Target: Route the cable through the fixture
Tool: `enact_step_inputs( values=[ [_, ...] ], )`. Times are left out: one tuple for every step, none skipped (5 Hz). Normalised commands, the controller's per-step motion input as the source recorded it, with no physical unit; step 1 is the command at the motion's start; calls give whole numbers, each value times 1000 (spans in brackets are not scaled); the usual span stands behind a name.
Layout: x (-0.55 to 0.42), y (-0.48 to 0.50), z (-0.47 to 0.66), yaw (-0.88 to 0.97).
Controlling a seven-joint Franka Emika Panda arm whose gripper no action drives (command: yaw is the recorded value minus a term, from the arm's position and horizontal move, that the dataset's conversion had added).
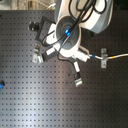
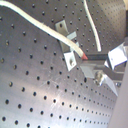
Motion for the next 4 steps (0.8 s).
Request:
enact_step_inputs(
  values=[
    [4, 4, -165, 983],
    [3, 2, -139, 983],
    [-16, 11, 43, 0],
    [135, -130, 618, 249]
  ],
)
